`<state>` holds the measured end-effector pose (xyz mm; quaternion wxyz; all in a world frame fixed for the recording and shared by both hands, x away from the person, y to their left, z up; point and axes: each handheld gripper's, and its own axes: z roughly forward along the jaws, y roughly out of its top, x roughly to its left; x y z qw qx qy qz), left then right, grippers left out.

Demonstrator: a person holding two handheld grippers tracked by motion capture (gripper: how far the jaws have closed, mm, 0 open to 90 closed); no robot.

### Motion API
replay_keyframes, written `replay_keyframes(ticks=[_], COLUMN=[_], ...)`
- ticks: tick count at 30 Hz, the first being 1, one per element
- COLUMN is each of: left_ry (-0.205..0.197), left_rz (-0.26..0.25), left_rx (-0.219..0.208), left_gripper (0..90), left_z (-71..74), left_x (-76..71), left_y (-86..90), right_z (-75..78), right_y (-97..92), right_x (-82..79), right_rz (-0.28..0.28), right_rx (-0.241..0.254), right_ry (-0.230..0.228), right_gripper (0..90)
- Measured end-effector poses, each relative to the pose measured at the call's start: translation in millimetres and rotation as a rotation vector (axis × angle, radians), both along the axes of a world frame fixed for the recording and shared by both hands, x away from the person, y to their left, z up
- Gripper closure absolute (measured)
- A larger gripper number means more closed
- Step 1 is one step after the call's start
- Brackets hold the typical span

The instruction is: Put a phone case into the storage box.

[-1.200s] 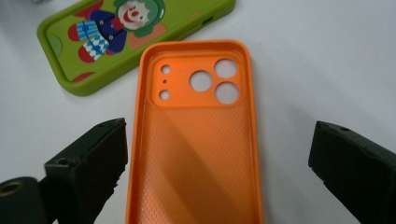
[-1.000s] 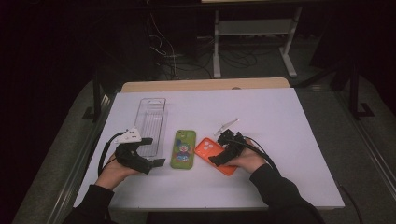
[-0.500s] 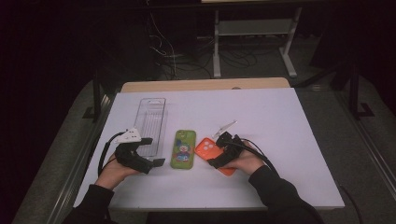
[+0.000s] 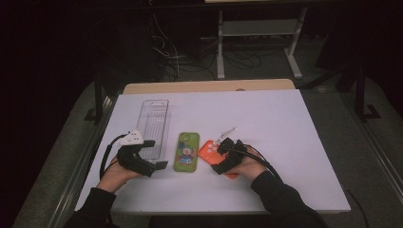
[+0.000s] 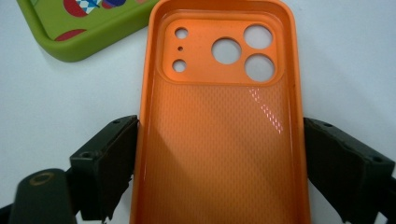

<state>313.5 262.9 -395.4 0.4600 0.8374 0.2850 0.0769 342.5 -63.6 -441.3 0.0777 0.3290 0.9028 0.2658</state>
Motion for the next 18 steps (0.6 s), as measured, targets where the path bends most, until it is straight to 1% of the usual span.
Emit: replay_keyframes(ticks=[8, 12, 17, 18], left_ry=[-0.003, -0.004, -0.003, -0.005], left_rz=[0.0, -0.002, 0.005, 0.002], left_rx=[0.001, 0.007, -0.004, 0.002], left_gripper=[0.0, 0.0, 0.0, 0.0], left_z=[-0.3, 0.3, 0.3, 0.5], left_x=[0.0, -0.3, -0.5, -0.2], left_y=[-0.1, 0.0, 0.6, 1.2], right_z=[-0.6, -0.1, 0.9, 1.3], right_y=[0.1, 0.0, -1.4, -2.2], right_x=[-2.1, -2.1, -0.9, -0.1], right_rz=[-0.013, -0.018, -0.014, -0.012], right_rx=[0.0, 0.0, 0.007, 0.009], right_ry=[-0.01, -0.006, 0.002, 0.006], right_gripper=[14.7, 15.1, 15.2, 15.2])
